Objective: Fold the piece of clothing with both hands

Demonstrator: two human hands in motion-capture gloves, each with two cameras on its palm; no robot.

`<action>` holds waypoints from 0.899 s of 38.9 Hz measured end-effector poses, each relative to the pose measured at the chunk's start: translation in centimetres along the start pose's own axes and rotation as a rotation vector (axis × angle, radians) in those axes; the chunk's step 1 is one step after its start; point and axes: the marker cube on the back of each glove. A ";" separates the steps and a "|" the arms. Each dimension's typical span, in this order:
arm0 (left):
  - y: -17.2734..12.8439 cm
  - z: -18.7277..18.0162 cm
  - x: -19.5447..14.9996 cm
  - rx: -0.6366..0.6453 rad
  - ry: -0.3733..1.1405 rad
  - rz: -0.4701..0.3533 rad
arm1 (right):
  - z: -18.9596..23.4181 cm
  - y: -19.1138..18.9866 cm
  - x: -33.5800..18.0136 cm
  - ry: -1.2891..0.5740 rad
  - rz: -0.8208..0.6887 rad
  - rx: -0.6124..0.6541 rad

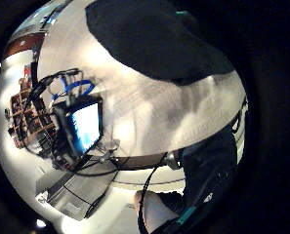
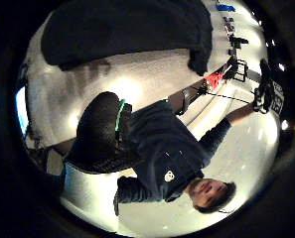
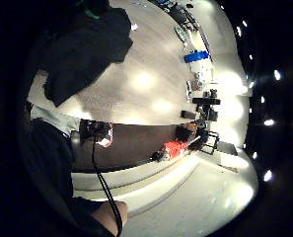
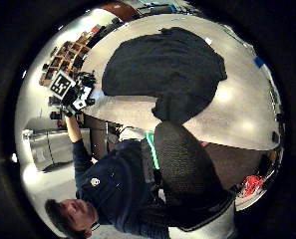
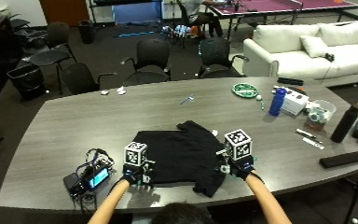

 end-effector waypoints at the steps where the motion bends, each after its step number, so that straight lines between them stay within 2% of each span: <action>1: 0.2 0.1 0.2 -0.019 0.001 -0.010 | 0.1 0.0 0.0 -0.001 -0.001 -0.003; 9: -1.7 3.0 1.0 -0.097 0.044 -0.019 | 1.6 -0.6 0.3 -0.005 0.006 -0.034; 14: -3.4 3.7 1.2 -0.003 0.045 -0.031 | 2.9 -1.2 0.3 -0.015 -0.001 -0.069; 19: -3.8 3.1 0.9 0.063 0.071 -0.116 | 4.1 -1.8 -0.1 -0.021 -0.018 -0.104; 27: -4.4 1.0 1.0 0.100 0.077 -0.094 | 5.5 -2.8 -1.3 -0.022 -0.038 -0.142; 35: -4.9 -2.7 1.4 0.151 0.098 -0.070 | 9.2 -5.5 -2.8 -0.054 -0.075 -0.221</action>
